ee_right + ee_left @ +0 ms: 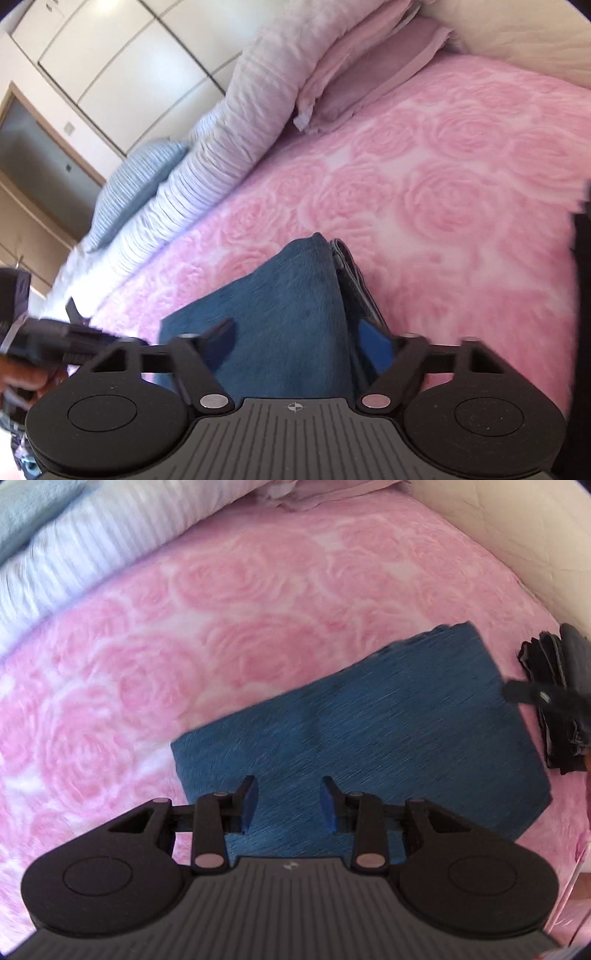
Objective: Fold clothes
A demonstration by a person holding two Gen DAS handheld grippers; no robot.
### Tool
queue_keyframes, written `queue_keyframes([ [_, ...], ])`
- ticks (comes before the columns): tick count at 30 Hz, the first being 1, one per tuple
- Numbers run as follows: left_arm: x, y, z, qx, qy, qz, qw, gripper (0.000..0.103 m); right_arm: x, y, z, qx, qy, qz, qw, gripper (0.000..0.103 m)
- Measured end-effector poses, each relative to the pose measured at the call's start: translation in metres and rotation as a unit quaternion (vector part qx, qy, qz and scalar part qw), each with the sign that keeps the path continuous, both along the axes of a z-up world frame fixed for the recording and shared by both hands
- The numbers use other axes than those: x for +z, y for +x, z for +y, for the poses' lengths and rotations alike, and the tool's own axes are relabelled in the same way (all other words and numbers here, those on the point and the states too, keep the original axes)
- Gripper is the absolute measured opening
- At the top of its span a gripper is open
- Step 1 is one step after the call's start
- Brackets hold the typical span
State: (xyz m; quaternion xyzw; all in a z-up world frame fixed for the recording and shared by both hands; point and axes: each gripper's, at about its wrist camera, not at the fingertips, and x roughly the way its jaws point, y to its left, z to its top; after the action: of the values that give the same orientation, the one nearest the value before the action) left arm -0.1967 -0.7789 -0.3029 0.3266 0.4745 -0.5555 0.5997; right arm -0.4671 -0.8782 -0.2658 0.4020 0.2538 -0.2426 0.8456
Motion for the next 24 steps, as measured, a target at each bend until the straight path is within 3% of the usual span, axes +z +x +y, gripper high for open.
queue_keyframes([
  [1,-0.006,0.005,0.004,0.007,0.003,0.004,1.0000,0.031,-0.008,0.007,-0.009,0.008,0.011,0.004,1.000,0.066],
  [2,-0.013,0.009,0.007,0.013,0.006,0.008,0.9999,0.031,-0.016,0.014,-0.017,0.015,0.024,0.010,1.000,0.058],
  [3,-0.013,0.009,0.012,0.015,0.001,0.013,0.9998,0.031,-0.019,0.021,-0.023,0.022,0.034,0.017,0.999,0.029],
  [4,-0.010,0.008,0.017,0.014,-0.006,0.017,0.9997,0.031,-0.014,0.025,-0.026,0.032,0.030,0.022,0.999,0.027],
  [5,-0.005,0.005,0.022,0.010,-0.018,0.019,0.9996,0.031,-0.009,0.030,-0.029,0.042,0.026,0.027,0.998,0.014],
  [8,-0.005,0.002,0.023,0.011,-0.034,0.026,0.9990,0.031,0.017,0.041,-0.031,0.078,-0.020,0.022,0.997,0.011],
  [10,-0.015,0.001,0.015,0.016,-0.026,0.033,0.9990,0.031,0.000,0.040,-0.040,0.072,0.000,0.040,0.997,0.011],
  [14,-0.019,-0.005,0.006,0.001,-0.025,0.023,0.9994,0.031,-0.032,0.037,-0.057,0.060,0.037,0.066,0.995,0.016],
  [18,-0.010,0.013,-0.001,0.011,-0.048,0.011,0.9987,0.032,-0.017,0.013,-0.048,0.039,0.006,0.065,0.997,0.025],
  [19,-0.013,0.020,-0.005,0.016,-0.046,0.012,0.9987,0.032,-0.013,0.007,-0.044,0.033,-0.002,0.068,0.997,0.030],
  [21,-0.021,0.033,-0.013,0.026,-0.040,0.021,0.9986,0.032,-0.009,-0.003,-0.029,0.018,-0.010,0.072,0.997,0.062],
  [22,-0.025,0.040,-0.018,0.031,-0.037,0.025,0.9985,0.031,-0.006,-0.008,-0.022,0.011,-0.014,0.075,0.997,0.067],
  [24,-0.035,0.044,-0.027,0.019,-0.039,0.015,0.9989,0.032,-0.001,-0.019,-0.008,-0.004,-0.022,0.080,0.997,0.069],
])
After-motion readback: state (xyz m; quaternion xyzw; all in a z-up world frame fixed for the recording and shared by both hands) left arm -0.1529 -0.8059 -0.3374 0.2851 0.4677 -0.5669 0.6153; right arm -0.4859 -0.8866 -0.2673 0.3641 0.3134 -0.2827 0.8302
